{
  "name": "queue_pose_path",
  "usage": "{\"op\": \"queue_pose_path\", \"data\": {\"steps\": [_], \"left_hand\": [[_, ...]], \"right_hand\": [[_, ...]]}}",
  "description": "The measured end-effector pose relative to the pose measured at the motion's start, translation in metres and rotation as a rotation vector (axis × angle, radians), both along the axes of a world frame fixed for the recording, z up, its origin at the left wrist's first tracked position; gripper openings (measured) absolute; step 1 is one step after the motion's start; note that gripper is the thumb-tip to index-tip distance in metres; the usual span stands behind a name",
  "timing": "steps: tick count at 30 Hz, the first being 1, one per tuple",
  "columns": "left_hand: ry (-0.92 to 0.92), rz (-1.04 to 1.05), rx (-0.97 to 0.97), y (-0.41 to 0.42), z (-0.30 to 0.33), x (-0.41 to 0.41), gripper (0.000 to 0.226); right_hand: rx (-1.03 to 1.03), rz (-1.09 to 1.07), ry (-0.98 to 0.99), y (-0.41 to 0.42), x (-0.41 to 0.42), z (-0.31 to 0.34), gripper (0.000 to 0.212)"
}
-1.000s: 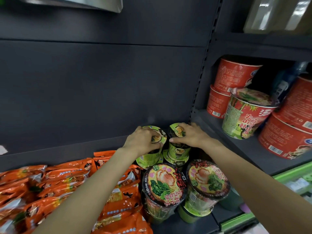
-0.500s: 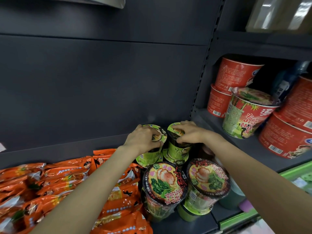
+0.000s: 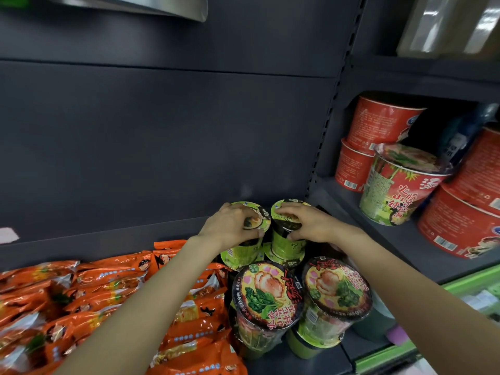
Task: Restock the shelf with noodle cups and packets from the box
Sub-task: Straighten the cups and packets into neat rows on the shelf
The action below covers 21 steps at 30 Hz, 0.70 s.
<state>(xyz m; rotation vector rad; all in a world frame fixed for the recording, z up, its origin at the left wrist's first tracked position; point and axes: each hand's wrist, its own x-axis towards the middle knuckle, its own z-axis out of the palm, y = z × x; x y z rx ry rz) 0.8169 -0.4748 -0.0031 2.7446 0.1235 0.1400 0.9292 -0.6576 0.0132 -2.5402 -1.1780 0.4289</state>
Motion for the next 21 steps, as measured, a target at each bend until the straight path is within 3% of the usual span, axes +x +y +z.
{"op": "queue_pose_path", "data": {"steps": [3,7,11,17,21], "left_hand": [[-0.105,-0.033,-0.182,0.013,0.001,-0.013,0.038],[-0.222,0.077,-0.276,0.036,-0.005,-0.03,0.03],[-0.162,0.179,-0.431,0.048,-0.017,-0.033,0.039],[-0.026,0.268,-0.934,0.04,-0.025,-0.023,0.043],[-0.01,0.272,-0.993,0.041,-0.029,-0.018,0.039]], "right_hand": [[0.11,0.012,-0.077,0.007,-0.012,0.006,0.066],[0.153,0.091,-0.131,0.028,-0.028,0.012,0.064],[0.081,0.117,-0.126,0.053,-0.039,0.008,0.067],[0.003,0.13,-0.146,0.068,-0.046,-0.003,0.063],[-0.024,0.143,-0.112,0.067,-0.042,-0.001,0.061]]}}
